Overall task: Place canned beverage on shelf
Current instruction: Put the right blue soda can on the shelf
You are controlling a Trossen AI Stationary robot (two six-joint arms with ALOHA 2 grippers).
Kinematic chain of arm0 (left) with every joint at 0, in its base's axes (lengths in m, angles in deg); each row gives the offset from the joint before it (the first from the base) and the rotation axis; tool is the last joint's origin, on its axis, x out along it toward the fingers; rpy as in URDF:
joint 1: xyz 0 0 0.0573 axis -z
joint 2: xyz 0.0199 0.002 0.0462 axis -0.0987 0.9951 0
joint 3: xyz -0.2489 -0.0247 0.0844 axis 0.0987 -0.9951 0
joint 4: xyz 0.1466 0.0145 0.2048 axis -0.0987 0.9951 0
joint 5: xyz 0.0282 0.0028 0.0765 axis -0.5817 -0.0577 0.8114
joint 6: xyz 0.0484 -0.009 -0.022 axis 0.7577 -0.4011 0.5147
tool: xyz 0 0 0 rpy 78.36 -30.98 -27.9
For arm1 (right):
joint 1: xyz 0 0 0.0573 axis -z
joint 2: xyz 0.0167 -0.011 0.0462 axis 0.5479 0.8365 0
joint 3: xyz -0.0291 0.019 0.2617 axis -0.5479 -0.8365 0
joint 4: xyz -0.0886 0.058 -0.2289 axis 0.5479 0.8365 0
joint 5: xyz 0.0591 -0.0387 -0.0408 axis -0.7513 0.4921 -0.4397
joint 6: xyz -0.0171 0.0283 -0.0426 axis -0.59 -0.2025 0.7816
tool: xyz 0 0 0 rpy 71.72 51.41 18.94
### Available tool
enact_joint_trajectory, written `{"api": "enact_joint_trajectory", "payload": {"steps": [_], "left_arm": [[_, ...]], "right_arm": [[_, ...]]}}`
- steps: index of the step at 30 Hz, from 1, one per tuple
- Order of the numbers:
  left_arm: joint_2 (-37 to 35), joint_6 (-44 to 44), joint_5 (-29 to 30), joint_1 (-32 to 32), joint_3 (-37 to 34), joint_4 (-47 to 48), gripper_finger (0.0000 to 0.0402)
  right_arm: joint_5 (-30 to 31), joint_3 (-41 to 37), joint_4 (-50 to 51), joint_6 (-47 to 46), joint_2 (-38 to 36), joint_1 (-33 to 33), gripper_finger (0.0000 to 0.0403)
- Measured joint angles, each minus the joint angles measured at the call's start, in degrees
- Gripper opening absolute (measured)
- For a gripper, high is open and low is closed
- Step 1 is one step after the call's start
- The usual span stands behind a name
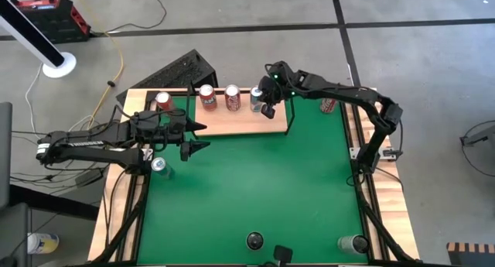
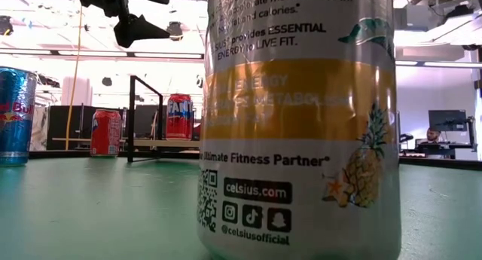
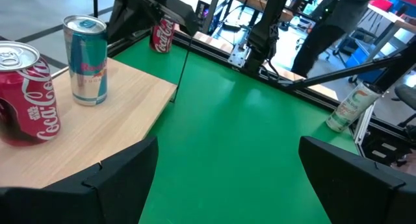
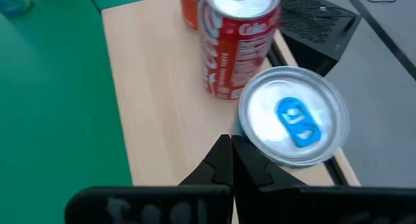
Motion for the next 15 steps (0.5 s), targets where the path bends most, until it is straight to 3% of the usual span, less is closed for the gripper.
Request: {"api": "enact_joint_trajectory", "payload": {"steps": [8, 15], "left_arm": [[0.0, -0.12, 0.0, 0.0, 0.0, 0.0, 0.0357], [0.0, -0.15, 0.02, 0.0, 0.0, 0.02, 0.0357]], "right_arm": [[0.11, 0.0, -1.95, 0.02, -0.04, 0.29, 0.0019], [0.78, -0.02, 4.73, 1.12, -0.63, 0.31, 0.0019]]}}
